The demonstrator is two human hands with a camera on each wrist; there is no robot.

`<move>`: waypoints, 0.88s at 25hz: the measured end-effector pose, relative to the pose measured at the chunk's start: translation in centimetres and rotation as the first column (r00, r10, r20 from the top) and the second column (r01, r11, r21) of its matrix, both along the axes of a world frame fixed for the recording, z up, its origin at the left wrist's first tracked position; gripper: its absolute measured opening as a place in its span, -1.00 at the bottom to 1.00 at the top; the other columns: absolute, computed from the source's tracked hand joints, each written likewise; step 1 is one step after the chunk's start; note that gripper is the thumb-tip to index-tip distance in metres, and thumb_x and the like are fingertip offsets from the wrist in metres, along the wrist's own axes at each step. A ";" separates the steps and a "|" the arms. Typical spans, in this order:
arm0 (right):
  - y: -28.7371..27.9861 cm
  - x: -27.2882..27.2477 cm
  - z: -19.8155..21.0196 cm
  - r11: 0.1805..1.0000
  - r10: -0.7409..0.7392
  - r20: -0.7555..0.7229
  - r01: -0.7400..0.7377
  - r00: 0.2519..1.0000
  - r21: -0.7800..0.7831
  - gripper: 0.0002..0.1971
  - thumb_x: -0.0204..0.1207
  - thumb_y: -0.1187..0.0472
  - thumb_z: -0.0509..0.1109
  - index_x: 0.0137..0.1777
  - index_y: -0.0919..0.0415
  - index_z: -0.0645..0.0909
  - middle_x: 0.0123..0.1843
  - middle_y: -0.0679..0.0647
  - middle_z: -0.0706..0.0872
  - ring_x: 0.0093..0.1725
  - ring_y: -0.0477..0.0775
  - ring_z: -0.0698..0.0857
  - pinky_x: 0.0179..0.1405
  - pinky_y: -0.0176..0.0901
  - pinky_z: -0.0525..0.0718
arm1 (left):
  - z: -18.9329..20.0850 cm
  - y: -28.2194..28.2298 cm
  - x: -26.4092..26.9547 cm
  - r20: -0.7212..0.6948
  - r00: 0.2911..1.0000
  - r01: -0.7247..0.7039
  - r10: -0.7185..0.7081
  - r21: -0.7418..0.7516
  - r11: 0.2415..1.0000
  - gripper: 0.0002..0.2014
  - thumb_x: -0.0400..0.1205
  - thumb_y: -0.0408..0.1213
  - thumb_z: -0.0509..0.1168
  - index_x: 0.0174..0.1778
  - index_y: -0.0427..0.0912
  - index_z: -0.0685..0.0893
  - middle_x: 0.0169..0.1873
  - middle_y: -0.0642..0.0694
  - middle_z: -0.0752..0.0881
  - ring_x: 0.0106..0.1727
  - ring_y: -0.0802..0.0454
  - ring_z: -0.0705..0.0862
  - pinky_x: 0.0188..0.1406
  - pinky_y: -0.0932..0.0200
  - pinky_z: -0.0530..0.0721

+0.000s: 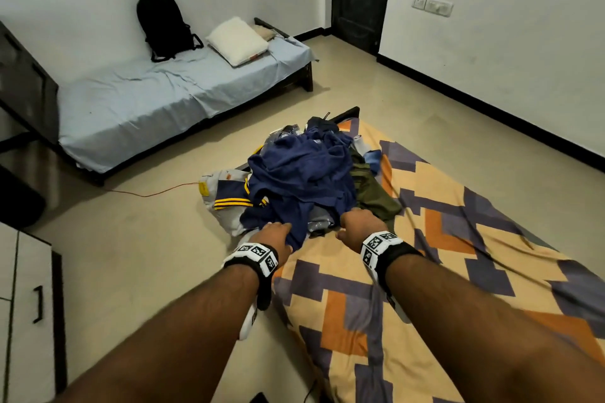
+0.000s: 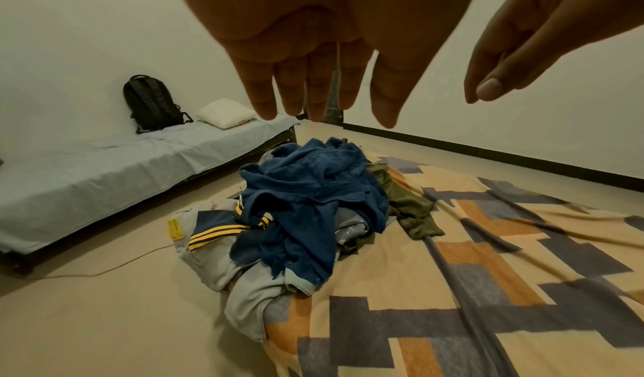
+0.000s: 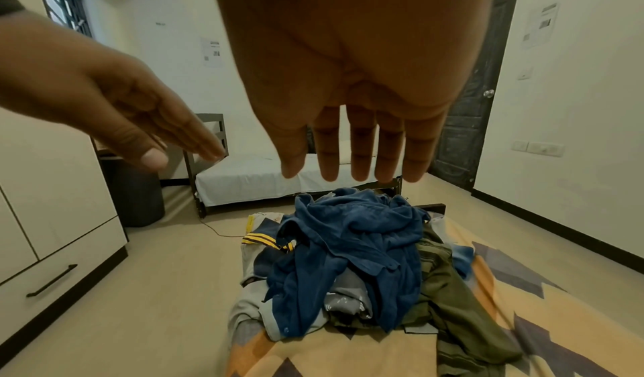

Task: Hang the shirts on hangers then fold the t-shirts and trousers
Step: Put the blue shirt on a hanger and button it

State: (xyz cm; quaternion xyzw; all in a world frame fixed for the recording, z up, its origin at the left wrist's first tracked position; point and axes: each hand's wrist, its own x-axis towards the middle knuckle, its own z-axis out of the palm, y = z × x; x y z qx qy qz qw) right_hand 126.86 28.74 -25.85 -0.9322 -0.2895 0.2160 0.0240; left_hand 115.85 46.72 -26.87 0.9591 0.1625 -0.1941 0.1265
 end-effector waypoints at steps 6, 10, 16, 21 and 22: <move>3.4 5.2 -1.1 0.998 0.068 -0.076 -0.068 0.995 0.008 -0.72 0.56 0.03 0.35 0.11 0.24 0.61 0.18 0.24 0.64 0.18 0.29 0.62 0.01 -0.03 0.56 | -0.1 5.1 3.6 -0.048 0.997 -0.065 0.067 0.038 0.997 -0.63 0.63 -0.18 0.23 0.38 -0.07 0.55 0.33 -0.14 0.61 0.35 -0.17 0.55 0.28 -0.04 0.56; 5.6 8.0 -2.1 0.998 0.060 -0.179 -0.057 0.982 0.026 -0.75 0.54 0.07 0.41 0.09 0.23 0.68 0.12 0.21 0.71 0.12 0.23 0.68 -0.06 -0.09 0.55 | -0.9 8.4 6.4 -0.074 0.995 -0.067 0.071 0.060 0.996 -0.67 0.63 -0.15 0.25 0.32 -0.04 0.60 0.26 -0.12 0.65 0.29 -0.18 0.59 0.20 -0.01 0.61; 11.7 11.8 -5.5 0.997 0.041 -0.395 -0.061 0.918 -0.038 -0.74 0.52 0.16 0.47 0.18 0.19 0.75 0.17 0.15 0.77 0.17 0.15 0.71 0.14 -0.08 0.63 | -4.9 16.7 12.3 -0.155 0.987 -0.041 0.044 0.027 0.999 -0.85 0.59 -0.13 0.26 -0.23 -0.09 0.59 -0.05 -0.22 0.73 -0.06 -0.26 0.68 -0.07 -0.01 0.68; 19.7 16.5 -10.7 0.997 -0.029 -0.469 -0.006 0.882 -0.073 -0.77 0.53 0.15 0.44 0.13 0.19 0.75 0.18 0.16 0.76 0.18 0.16 0.71 0.13 -0.09 0.63 | -12.4 25.4 20.3 -0.241 0.970 0.005 -0.008 -0.013 1.000 -0.80 0.62 -0.17 0.27 0.01 -0.21 0.69 0.01 -0.23 0.73 0.04 -0.26 0.70 -0.06 0.00 0.64; 20.4 16.7 -11.5 0.997 -0.045 -0.488 0.006 0.872 -0.080 -0.78 0.53 0.14 0.44 0.11 0.19 0.75 0.17 0.14 0.77 0.18 0.15 0.71 0.12 -0.11 0.62 | -13.9 26.4 21.1 -0.258 0.966 0.017 -0.027 -0.039 0.999 -0.78 0.63 -0.18 0.25 0.07 -0.21 0.67 0.08 -0.25 0.70 0.10 -0.27 0.67 0.00 -0.03 0.64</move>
